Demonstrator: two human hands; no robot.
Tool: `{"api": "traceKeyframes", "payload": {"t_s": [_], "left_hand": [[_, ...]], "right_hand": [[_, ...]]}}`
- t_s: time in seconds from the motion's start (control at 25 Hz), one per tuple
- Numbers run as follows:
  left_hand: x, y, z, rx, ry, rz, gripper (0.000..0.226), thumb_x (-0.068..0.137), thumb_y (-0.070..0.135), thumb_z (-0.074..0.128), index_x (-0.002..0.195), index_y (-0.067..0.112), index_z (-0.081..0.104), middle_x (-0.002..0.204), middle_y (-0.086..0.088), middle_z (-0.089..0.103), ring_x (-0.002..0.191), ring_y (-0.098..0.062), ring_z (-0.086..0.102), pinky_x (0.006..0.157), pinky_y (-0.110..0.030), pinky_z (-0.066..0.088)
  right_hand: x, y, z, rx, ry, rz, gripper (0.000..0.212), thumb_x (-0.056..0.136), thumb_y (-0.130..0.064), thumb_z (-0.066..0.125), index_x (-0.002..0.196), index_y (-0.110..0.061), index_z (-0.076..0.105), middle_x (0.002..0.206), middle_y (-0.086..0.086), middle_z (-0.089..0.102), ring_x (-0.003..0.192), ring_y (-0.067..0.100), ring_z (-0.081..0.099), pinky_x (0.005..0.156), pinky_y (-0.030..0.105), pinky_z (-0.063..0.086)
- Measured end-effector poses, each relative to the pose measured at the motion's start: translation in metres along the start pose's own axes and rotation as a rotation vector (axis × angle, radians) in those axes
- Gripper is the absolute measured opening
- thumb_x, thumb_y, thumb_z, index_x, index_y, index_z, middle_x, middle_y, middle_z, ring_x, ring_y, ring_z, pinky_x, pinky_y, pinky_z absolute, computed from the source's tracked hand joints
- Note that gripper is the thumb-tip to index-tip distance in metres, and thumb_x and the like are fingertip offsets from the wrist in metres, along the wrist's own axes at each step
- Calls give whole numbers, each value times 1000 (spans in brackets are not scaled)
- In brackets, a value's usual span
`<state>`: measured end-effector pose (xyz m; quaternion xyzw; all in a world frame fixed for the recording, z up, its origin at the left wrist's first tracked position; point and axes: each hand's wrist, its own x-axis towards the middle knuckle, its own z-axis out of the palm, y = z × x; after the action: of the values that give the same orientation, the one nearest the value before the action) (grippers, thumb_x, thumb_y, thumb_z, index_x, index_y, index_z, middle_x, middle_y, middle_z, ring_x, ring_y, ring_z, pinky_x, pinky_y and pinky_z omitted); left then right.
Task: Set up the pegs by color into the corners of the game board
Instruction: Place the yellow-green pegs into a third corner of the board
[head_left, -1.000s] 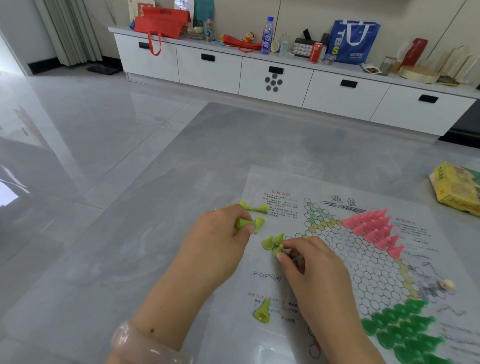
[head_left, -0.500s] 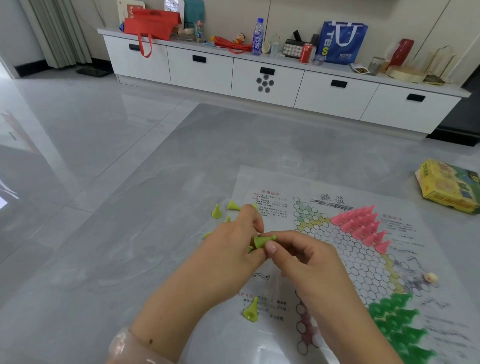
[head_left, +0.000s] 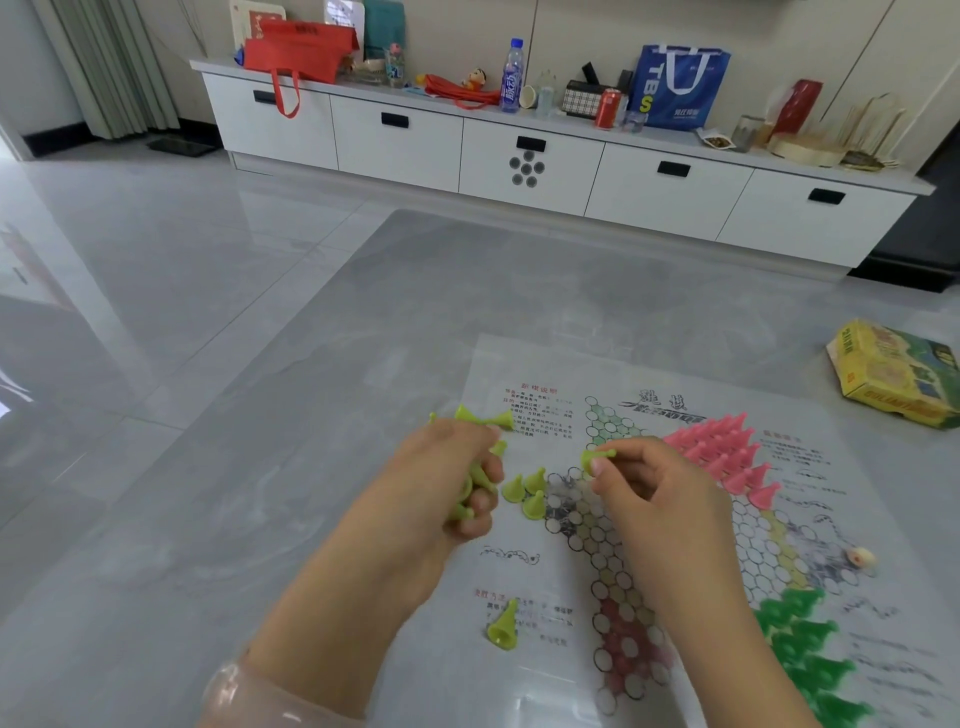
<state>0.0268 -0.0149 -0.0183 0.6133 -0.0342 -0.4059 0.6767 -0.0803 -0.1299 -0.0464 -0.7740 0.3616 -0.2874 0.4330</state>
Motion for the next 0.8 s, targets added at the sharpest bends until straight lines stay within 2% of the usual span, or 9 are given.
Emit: {"api": "traceKeyframes", "payload": {"t_s": [0.08,0.2,0.28,0.4,0.68,0.8], "left_hand": [[2,5,-8,-310,11,-81,13,85,6,48,72,8,46,60,-7,48,43,-14,37,34,-16,31],[4,7,-16,-509,5,-117,8,84,0,43,83,1,51,76,-15,52,53,-20,46,39,-19,46],[4,7,-17,-518,21,-118,15,84,-5,39,85,-1,53,80,-17,53,57,-21,49,43,-19,50],[3,7,-16,-480,19,-122,18,85,-7,40,82,-2,57,77,-15,58,52,-19,54,43,-18,50],[7,8,-17,-395,121,-40,19,86,-3,44,77,4,59,64,-7,57,39,-10,50,38,-13,42],[5,8,-17,-387,111,-41,20,88,1,42,77,4,58,64,-7,56,42,-12,50,39,-15,43]], "right_hand": [[4,5,3,-104,24,-3,9,83,-18,62,81,-26,63,75,-16,64,71,-4,61,58,3,41],[8,11,12,-232,22,-39,6,84,-17,61,89,-20,62,76,-11,61,74,5,59,63,10,38],[8,12,18,-294,17,-70,4,84,-17,61,88,-19,62,77,-9,61,74,9,58,67,18,42],[8,14,24,-349,12,-133,4,83,-15,62,86,-16,64,80,-5,62,77,14,58,71,26,45],[10,20,29,-431,-8,-164,4,80,-14,65,83,-16,67,85,-6,55,86,18,53,70,23,34],[10,21,30,-428,-4,-170,5,79,-14,65,83,-16,67,86,-6,56,87,18,53,70,24,35]]}}
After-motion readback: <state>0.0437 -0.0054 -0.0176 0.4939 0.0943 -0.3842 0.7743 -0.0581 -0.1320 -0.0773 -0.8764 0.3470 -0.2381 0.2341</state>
